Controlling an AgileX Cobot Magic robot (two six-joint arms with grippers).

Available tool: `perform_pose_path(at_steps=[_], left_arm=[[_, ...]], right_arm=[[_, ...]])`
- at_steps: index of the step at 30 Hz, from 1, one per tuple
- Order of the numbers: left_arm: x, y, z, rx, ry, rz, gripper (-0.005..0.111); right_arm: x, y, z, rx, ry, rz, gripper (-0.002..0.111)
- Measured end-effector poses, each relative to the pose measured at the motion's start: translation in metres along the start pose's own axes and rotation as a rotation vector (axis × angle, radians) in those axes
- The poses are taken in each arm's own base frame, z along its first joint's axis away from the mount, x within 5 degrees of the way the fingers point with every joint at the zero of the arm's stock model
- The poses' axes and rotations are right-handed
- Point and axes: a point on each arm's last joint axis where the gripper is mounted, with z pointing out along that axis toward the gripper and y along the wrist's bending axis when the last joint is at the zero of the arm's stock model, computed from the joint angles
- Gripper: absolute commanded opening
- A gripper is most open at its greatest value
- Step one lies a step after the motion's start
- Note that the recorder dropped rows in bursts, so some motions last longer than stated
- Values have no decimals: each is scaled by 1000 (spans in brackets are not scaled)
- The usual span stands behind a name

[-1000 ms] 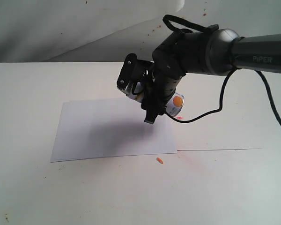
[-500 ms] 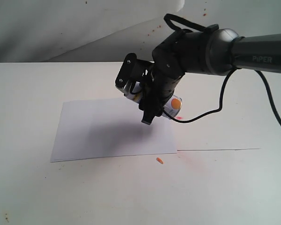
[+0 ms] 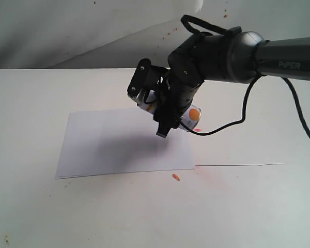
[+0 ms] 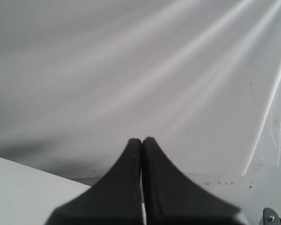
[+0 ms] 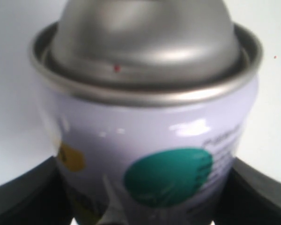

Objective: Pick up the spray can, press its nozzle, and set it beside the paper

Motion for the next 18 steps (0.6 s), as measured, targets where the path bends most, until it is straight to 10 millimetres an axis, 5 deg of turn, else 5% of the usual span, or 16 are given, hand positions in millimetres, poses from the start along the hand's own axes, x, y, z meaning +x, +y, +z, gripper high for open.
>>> perform_pose_path(at_steps=[5,7,9,14,18], left_arm=[[-41,-15,24,-69,109,-25,0],[-50,-18,46,-128,222,-46,0],[-49,-17,88,-235,442,-84,0],[6,-4,193,-377,1067,-38,0],[36,7,235,-404,1188,-29,0]], right_arm=[[0,0,0,0,0,0,0],[0,0,0,0,0,1,0],[0,0,0,0,0,1,0],[0,1,0,-6,-1,7,0],[0,1,0,-16,5,15,0]])
